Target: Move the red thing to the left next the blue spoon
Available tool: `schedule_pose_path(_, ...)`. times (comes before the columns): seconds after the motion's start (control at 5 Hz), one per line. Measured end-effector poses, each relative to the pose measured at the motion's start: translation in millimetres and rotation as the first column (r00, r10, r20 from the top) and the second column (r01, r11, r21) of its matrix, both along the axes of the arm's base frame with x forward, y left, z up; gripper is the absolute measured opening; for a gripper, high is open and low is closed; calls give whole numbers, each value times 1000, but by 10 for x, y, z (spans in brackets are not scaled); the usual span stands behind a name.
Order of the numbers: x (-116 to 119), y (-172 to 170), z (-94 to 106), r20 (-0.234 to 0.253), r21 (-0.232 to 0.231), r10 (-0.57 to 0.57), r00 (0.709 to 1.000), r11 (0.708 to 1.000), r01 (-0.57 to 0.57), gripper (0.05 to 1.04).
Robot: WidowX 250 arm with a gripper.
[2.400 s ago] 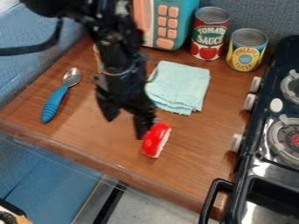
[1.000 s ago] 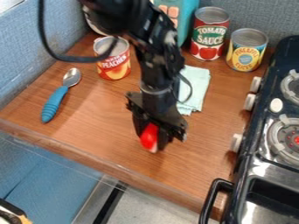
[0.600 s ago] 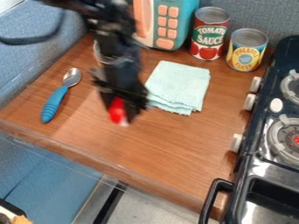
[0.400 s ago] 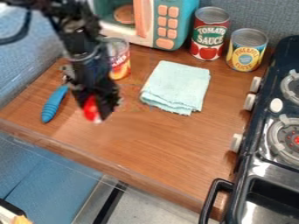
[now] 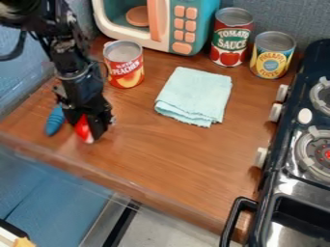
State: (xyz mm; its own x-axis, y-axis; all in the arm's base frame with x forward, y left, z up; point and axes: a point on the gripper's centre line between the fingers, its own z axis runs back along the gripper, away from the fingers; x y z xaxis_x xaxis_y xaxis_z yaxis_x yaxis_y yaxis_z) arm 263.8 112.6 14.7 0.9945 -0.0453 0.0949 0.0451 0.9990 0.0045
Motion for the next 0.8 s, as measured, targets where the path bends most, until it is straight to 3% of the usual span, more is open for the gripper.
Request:
schedule_pose_path(0.2, 105, 47, -22, 6, -2, -18, 1000, 1000, 18, 659)
schedule_pose_path(0.4, 61, 7, -59, -26, -22, -51, 998, 999, 50, 946)
schedule_pose_path(0.6, 54, -26, 150, -17, -23, -76, 997, 997, 75, 1001)
schedule_pose_path(0.8, 70, -33, 505, 29, -4, -81, 996, 997, 82, 1001)
